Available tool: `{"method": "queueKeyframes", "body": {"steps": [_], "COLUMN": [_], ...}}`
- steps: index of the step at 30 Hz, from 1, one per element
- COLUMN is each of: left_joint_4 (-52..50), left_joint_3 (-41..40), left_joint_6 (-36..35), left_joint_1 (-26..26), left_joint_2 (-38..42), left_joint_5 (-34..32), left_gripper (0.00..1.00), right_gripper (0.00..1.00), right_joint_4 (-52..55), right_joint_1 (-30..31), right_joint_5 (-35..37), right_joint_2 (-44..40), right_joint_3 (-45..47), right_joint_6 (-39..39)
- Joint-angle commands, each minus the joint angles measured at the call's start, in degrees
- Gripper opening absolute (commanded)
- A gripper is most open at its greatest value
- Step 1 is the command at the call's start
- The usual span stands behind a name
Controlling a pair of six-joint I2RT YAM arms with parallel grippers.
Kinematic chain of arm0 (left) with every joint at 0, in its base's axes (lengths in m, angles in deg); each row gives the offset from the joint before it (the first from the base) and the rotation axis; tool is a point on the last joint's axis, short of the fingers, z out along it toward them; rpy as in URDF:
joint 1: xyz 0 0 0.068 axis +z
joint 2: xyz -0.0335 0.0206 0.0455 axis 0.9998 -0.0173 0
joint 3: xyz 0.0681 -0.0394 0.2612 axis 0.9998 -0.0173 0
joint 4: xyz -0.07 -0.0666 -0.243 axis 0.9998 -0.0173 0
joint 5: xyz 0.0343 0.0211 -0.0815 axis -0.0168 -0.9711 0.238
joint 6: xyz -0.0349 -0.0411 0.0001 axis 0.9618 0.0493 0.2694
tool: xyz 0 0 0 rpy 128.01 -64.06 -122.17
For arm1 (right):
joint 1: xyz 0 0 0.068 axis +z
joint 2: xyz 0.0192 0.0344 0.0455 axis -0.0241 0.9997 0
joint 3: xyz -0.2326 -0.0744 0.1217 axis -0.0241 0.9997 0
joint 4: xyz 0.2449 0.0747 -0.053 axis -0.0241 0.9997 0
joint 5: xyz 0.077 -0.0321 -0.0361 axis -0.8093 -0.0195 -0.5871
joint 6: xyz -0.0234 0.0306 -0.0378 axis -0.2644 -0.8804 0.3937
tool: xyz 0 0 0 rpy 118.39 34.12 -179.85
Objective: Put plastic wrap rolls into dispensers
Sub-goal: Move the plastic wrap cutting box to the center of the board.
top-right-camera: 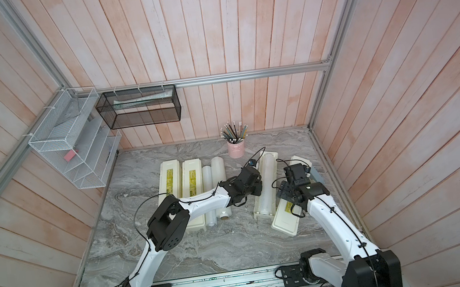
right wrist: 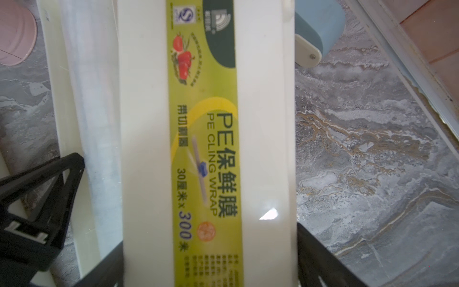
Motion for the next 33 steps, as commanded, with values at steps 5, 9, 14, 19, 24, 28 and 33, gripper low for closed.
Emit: {"method": "queueKeyframes", "body": {"steps": [5,9,14,19,24,28,33], "left_joint_4": [-6.5,-8.3,-10.6,-14.6,-17.1,-16.5,-16.6], "left_joint_3": [0.5,0.3,-0.2,-1.5,-4.6,-6.8,-6.7], "left_joint_6": [-0.3,0.3,0.8,2.0,4.9,7.3,10.3], "left_joint_1": [-2.1,-2.1,-2.3,-2.9,-3.2,-4.0,-4.5], "left_joint_2": [0.2,0.7,2.2,4.8,8.3,9.9,9.9], "left_joint_5": [-3.4,-4.2,-4.5,-7.3,-8.2,-6.8,-3.3], "left_gripper": [0.07,0.01,0.0,0.0,0.0,0.0,0.01], "right_gripper": [0.65,0.65,0.65,0.65,0.65,0.64,0.64], "right_joint_4": [-1.5,-1.7,-2.6,-3.8,-5.5,-6.7,-6.9], "right_joint_1": [-0.3,-0.3,-0.4,-0.4,-0.4,-0.4,-0.4], "right_joint_5": [-0.7,-1.0,-1.7,-3.2,-5.9,-7.8,-8.8], "right_joint_2": [1.0,1.0,1.2,0.9,0.6,0.9,1.4], "right_joint_3": [-2.0,-1.9,-1.3,-0.5,0.5,1.1,0.9], "right_joint_6": [1.2,1.5,2.1,2.5,2.7,2.9,2.6]}}
